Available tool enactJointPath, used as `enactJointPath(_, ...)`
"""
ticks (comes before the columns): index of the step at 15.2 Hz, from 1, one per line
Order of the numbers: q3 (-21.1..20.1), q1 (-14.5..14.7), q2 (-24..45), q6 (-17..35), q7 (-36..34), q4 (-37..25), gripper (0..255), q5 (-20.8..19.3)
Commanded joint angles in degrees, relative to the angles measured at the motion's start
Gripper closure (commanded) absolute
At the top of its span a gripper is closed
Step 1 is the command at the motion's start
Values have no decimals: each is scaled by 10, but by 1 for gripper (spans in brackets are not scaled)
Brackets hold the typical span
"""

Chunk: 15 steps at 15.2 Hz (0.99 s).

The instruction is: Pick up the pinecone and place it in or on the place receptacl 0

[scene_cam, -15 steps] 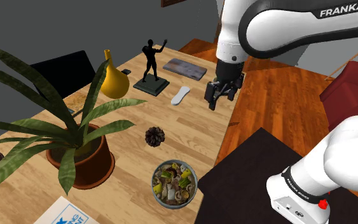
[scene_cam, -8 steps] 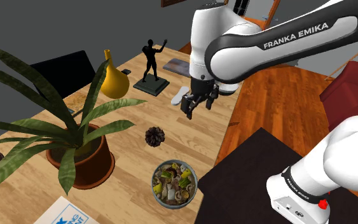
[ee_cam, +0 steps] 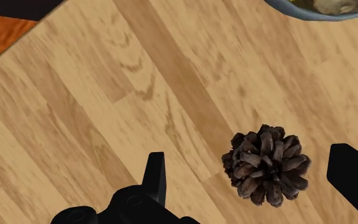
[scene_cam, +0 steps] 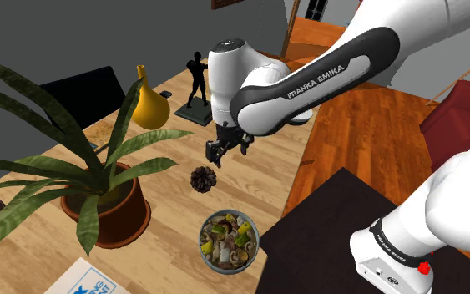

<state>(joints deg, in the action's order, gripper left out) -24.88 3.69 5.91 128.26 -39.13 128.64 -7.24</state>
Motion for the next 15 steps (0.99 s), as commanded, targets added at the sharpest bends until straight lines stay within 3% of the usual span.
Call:
enactJointPath(1,3,8,52,13,-34,-34,0,-39)
enactJointPath(9,45,77,233,22,-134,-189,0,-148)
enactJointPath(15,58,82,263,55,-144,-184,0,-166)
